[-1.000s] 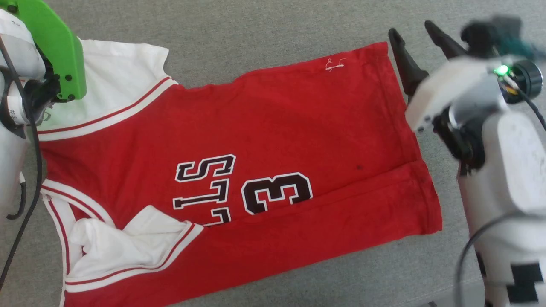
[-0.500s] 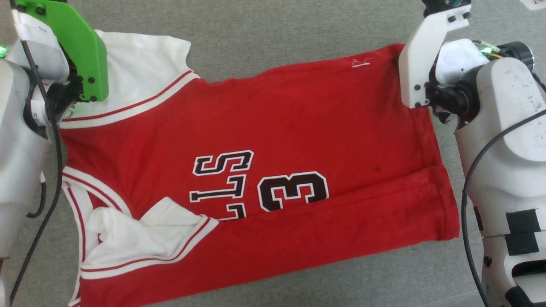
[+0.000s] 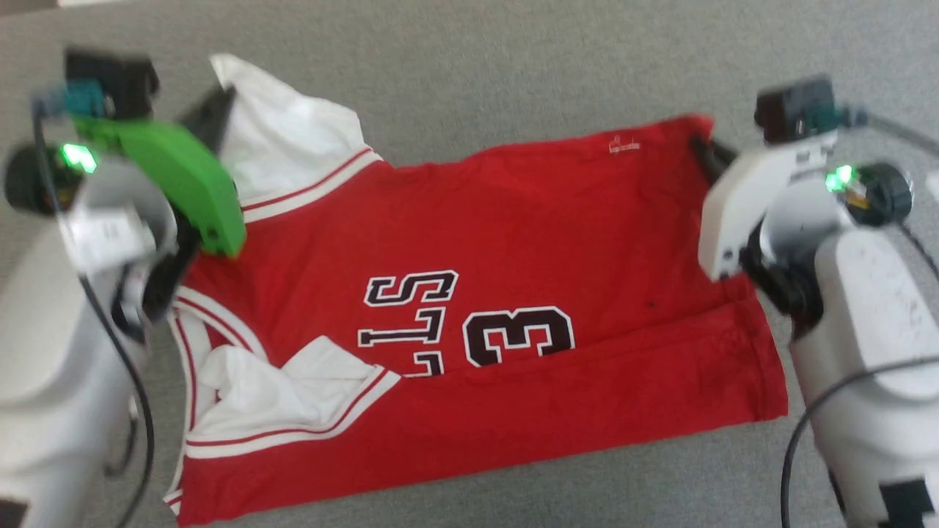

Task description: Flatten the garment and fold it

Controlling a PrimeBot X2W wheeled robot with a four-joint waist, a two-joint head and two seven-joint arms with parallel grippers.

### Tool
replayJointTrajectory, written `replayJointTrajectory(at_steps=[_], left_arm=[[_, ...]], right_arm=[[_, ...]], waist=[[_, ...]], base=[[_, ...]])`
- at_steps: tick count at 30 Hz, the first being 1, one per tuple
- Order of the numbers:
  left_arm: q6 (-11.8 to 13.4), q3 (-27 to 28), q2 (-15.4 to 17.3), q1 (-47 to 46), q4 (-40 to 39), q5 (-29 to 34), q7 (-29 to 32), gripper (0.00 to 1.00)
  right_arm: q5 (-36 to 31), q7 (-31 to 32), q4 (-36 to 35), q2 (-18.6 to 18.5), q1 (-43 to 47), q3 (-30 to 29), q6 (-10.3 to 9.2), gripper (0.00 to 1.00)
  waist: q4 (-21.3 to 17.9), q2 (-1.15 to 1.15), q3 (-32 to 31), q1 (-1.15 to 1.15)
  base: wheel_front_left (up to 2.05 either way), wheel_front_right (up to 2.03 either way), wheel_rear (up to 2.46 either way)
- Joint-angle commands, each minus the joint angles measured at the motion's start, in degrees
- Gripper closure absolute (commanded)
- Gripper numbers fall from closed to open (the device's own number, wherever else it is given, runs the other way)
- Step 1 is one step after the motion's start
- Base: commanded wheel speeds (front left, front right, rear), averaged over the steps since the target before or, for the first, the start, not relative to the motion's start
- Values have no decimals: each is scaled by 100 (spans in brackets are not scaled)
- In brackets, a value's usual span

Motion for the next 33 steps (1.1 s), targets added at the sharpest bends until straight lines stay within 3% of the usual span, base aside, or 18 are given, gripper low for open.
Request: replayJointTrajectory(at_steps=[1, 10, 11, 13, 14, 25, 26, 27, 28, 29, 33], left_arm=[[54, 67, -16, 352, -126, -107, -204, 100], [347, 284, 51, 2609, -1425, -563, -1082, 100], [528, 315, 67, 3561, -1727, -823, -1182, 100], [580, 300, 34, 3866, -1768, -922, -1206, 100], [599, 246, -24, 4212, -1744, -1040, -1240, 100], [287, -154, -361, 4337, -860, -1133, -1267, 100], [275, -184, -401, 4307, -802, -1115, -1283, 73], [264, -216, -458, 4265, -738, -1089, -1316, 46], [261, -237, -497, 4236, -692, -1061, -1355, 0], [258, -258, -543, 4205, -649, -1020, -1419, 0], [334, -295, -662, 4144, -647, -777, -1774, 0]], right_arm=[[58, -175, -77, -41, 280, 22, -9, 100], [23, -1338, -622, -204, 1816, -211, -9, 100], [36, -1225, -649, -256, 2371, -300, -9, 100], [1, -1073, -641, -311, 2490, -338, -9, 100], [-83, -706, -584, -428, 2619, -348, -9, 100], [28, 612, -199, -801, 2564, 77, -9, 100], [67, 663, -159, -792, 2550, 79, -9, 93], [101, 728, -120, -766, 2544, 43, -9, 69], [124, 773, -104, -742, 2551, 17, -9, 16], [178, 840, -76, -708, 2578, -38, -9, 0], [307, 919, -157, -585, 2759, -326, -9, 0]], waist=[[214, 0, -501, 0], [503, 0, -1241, 0], [585, 0, -1424, 0], [612, 0, -1480, 0], [659, 0, -1524, 0], [770, 0, -1495, 0], [781, 0, -1499, 0], [805, 0, -1512, 0], [823, 0, -1526, 0], [845, 0, -1549, 0], [927, 0, -1673, 0]], base=[[0, 0, 0], [0, 0, 0], [0, 0, 0], [0, 0, 0], [0, 0, 0], [0, 0, 0], [0, 0, 0], [0, 0, 0], [0, 0, 0], [0, 0, 0], [0, 0, 0]])
